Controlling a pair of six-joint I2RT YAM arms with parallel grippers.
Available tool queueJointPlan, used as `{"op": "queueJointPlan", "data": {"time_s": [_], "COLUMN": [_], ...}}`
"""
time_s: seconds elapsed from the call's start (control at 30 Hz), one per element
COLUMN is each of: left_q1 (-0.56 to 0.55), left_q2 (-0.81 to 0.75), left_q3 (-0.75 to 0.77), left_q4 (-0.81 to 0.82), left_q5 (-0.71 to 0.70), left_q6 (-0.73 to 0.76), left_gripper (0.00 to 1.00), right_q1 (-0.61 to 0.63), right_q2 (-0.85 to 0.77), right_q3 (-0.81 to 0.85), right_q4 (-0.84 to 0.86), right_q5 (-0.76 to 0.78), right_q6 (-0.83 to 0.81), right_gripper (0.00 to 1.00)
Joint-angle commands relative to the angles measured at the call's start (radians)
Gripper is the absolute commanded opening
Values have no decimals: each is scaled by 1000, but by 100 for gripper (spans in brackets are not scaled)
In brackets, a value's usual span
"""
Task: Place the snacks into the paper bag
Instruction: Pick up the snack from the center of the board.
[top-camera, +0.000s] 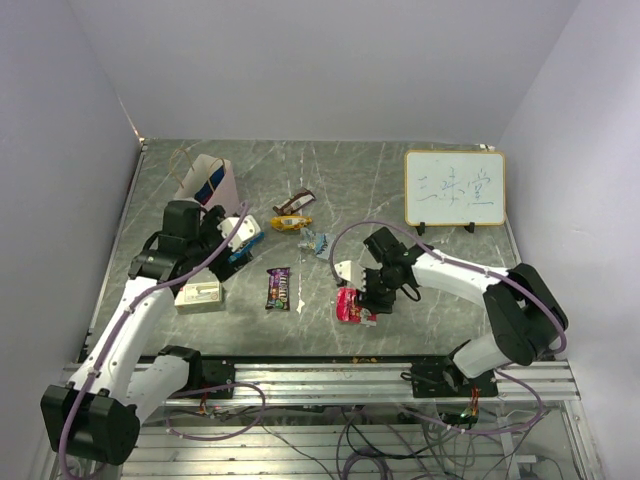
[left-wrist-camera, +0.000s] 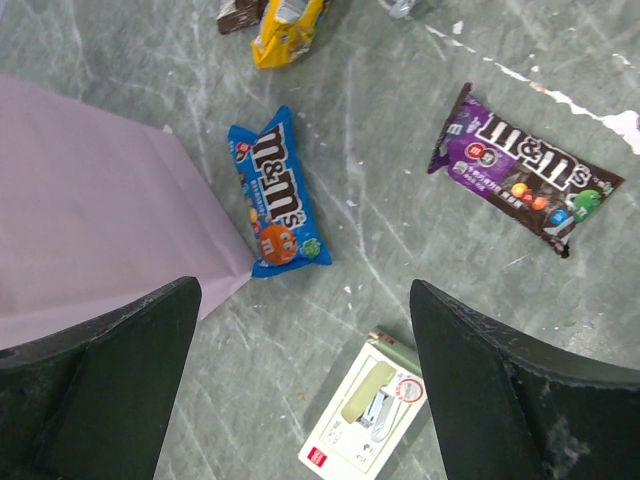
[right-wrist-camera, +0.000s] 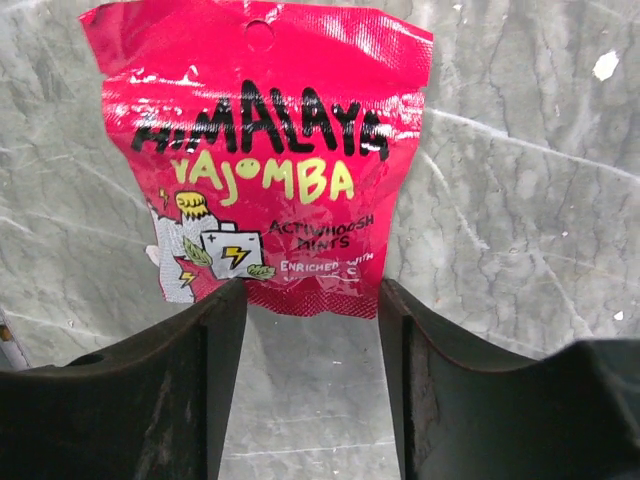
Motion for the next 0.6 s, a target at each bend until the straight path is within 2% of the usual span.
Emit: {"op": "queueJointPlan", "data": {"time_s": [0.0, 0.3, 0.53, 0.57], "left_q1": [-55, -94, -94, -94], "left_q2": [-8, -43, -47, -42], "left_q3": [-13, -32, -43, -37], "left_q4": [36, 53, 78, 84], "left_q5": [-14, -25, -18, -14], "left_q6": [-10, -58, -65, -73], "left_gripper": [96, 95, 95, 95], "right_q1": [7, 6, 4, 5], "right_q2": [68, 101, 41, 30], "right_q3": [-28, -20, 5, 10], "right_q4": [31, 64, 58, 58], "right_q5": [-11, -17, -38, -43], "right_q6": [-3, 20, 38, 41], "right_gripper": [48, 24, 0, 0]}}
